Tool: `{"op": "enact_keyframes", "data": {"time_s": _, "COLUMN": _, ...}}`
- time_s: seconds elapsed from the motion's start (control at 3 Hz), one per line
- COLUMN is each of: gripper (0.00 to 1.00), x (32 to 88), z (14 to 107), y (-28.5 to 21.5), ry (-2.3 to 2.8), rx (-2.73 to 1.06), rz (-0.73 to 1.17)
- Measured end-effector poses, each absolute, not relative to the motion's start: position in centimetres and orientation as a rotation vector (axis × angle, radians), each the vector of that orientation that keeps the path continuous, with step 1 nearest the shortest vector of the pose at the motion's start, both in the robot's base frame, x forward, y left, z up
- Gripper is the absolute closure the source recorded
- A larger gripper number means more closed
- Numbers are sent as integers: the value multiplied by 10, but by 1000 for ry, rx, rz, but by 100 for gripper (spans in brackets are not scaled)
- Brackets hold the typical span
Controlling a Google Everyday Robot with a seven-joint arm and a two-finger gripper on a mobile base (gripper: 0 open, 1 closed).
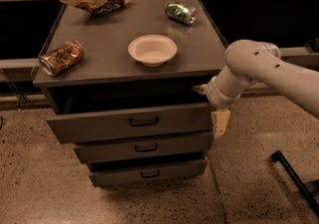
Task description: Open top drawer
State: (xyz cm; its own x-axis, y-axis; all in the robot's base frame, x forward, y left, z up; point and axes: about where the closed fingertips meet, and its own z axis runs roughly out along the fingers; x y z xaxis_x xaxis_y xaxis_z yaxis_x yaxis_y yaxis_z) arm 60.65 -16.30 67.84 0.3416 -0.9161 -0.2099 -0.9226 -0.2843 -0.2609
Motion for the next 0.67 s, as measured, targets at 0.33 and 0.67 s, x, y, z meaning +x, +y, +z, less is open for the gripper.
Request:
{"op": "enact_keyframes", "data": {"time_s": 0.33, "gripper": 0, "x": 606, "z": 672, "y": -161, "ry": 1633, "rx": -2278, "rz": 91}}
{"op": "enact_keyframes", "data": {"time_s": 0.67, "gripper": 2, "x": 594, "z": 666, "y": -163, "ry": 1662, "rx": -2299, "rz": 203}}
